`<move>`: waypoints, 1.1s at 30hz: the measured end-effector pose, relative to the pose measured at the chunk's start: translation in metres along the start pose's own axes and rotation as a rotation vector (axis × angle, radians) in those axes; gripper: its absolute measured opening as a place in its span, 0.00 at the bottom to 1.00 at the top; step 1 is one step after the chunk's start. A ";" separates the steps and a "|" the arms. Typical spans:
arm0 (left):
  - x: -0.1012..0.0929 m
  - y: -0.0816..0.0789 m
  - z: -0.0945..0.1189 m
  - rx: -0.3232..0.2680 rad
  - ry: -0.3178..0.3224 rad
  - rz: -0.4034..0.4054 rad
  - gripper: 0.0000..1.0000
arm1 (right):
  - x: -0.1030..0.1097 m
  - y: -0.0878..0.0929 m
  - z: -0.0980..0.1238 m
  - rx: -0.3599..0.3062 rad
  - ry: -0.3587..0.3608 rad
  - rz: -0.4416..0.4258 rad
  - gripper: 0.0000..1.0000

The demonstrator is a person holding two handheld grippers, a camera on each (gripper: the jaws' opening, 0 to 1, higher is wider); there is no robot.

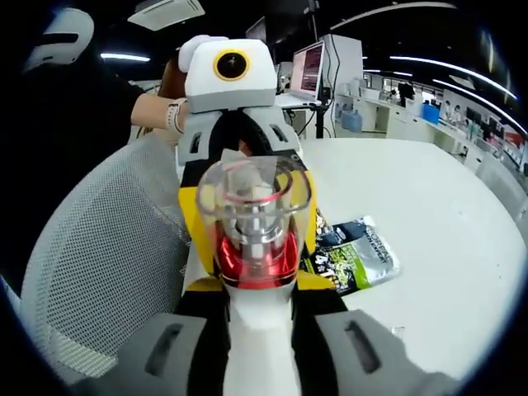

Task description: Arrange the skincare products in the storage area until every visible bottle or jar stands upright without overlapping.

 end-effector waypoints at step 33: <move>-0.001 -0.002 -0.007 -0.025 -0.105 0.025 0.22 | 0.002 0.013 -0.006 -0.135 0.296 -0.232 0.31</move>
Point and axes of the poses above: the point that each gripper's makers call its tool centre point, and the gripper's own axes: z roughly backward along the fingers, x roughly to its left, y roughly out of its underside, the point moved 5 cm from there along z, roughly backward along the fingers, and after that the axes turned 7 degrees about x, right-handed, at the moved point
